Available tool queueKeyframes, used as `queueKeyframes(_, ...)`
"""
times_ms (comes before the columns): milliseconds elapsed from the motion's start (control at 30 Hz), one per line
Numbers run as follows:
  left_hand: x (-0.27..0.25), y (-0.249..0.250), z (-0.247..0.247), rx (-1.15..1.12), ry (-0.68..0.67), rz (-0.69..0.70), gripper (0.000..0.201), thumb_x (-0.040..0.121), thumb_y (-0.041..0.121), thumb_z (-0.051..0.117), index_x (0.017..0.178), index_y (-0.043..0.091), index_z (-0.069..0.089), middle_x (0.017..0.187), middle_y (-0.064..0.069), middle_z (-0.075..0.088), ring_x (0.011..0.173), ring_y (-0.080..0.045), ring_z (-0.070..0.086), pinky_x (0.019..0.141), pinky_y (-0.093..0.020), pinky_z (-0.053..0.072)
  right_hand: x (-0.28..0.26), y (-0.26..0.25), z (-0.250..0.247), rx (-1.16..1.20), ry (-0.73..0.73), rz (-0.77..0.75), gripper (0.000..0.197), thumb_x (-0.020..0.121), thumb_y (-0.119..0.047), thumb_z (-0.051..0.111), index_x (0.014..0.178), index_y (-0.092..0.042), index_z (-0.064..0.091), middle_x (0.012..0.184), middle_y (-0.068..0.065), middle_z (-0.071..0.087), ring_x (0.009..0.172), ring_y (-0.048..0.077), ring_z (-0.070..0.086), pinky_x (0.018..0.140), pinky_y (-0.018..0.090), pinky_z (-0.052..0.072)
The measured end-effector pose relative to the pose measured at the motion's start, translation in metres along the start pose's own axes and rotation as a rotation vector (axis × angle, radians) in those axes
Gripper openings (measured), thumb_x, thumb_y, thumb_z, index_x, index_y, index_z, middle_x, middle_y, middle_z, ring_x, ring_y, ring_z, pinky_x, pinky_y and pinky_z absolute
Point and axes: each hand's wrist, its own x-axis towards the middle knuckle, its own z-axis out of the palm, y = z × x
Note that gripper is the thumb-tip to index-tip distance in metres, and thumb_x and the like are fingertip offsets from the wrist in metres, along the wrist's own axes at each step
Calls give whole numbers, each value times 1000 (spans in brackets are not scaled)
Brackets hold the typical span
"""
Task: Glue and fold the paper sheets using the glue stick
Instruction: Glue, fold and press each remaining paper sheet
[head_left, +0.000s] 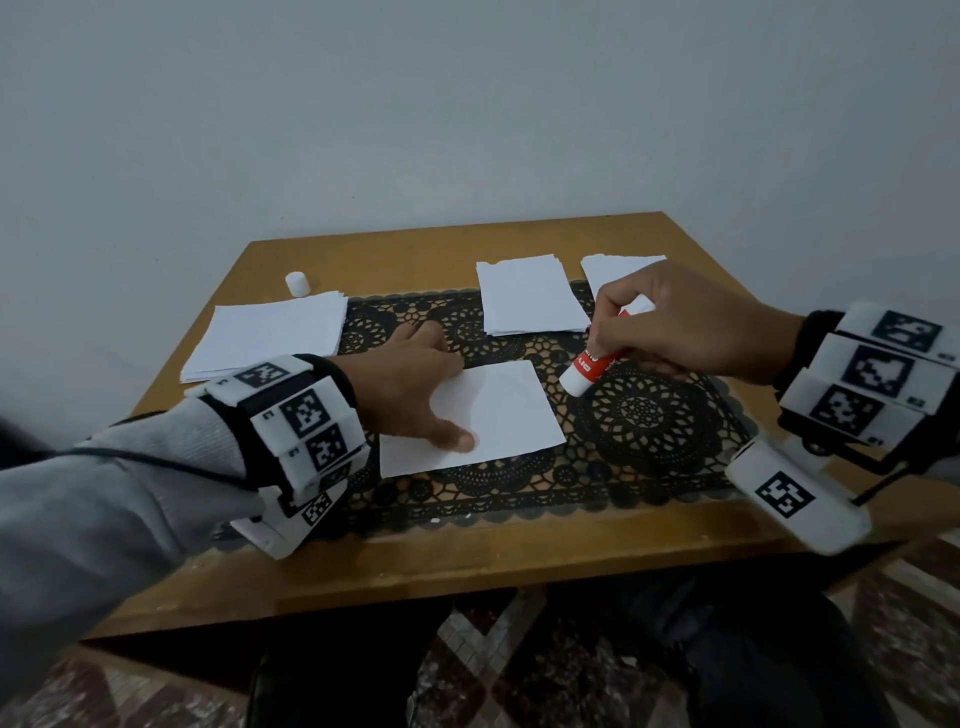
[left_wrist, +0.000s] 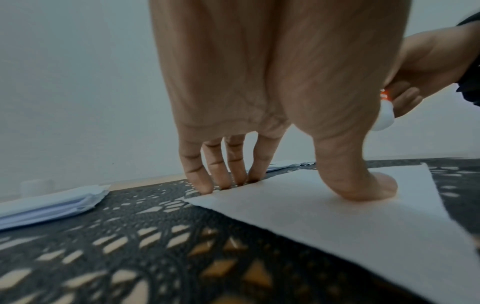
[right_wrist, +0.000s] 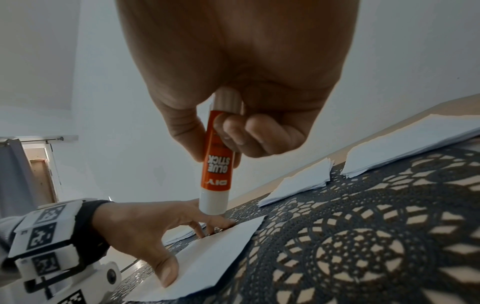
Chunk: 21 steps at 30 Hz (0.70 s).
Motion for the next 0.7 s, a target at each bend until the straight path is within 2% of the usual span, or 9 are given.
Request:
queueKeyframes(67, -4, 0, -1, 1, -46, -5, 103, 63, 76, 62, 143, 18, 33, 135, 1, 24, 127, -19, 21, 110, -47, 30, 1, 2, 0, 4, -1, 1, 15, 86, -17, 66, 75, -7, 65, 50, 11, 49, 42, 17, 38, 44, 25, 32)
queueKeyframes(167, -8, 1, 3, 24, -60, 6, 115, 57, 78, 66, 145, 15, 27, 138, 2, 20, 128, -19, 17, 110, -47, 30, 2, 3, 0, -3, -1, 3, 15, 86, -18, 66, 75, -7, 65, 50, 11, 49, 41, 17, 38, 43, 25, 33)
queueKeyframes(433, -3, 8, 0, 50, -57, -37, 107, 60, 78, 64, 141, 16, 29, 137, -2, 24, 129, -23, 20, 107, -50, 34, 5, 0, 0, 16, 37, -7, 16, 85, -19, 67, 76, -6, 65, 54, 17, 50, 44, 22, 38, 46, 26, 34)
queueKeyframes(567, 0, 9, 0, 34, -46, -73, 115, 55, 75, 70, 143, 17, 24, 142, -6, 24, 133, -27, 19, 109, -50, 32, 4, -3, 1, 9, 32, -1, 16, 85, -18, 67, 76, -5, 64, 50, 11, 48, 41, 17, 38, 44, 25, 34)
queueKeyframes(700, 0, 8, 1, 14, -13, -72, 106, 52, 76, 70, 132, 18, 33, 134, -3, 34, 123, -23, 28, 104, -46, 37, 2, -1, 2, 10, 29, -3, 15, 86, -16, 66, 76, -6, 64, 46, 6, 47, 39, 14, 37, 44, 25, 34)
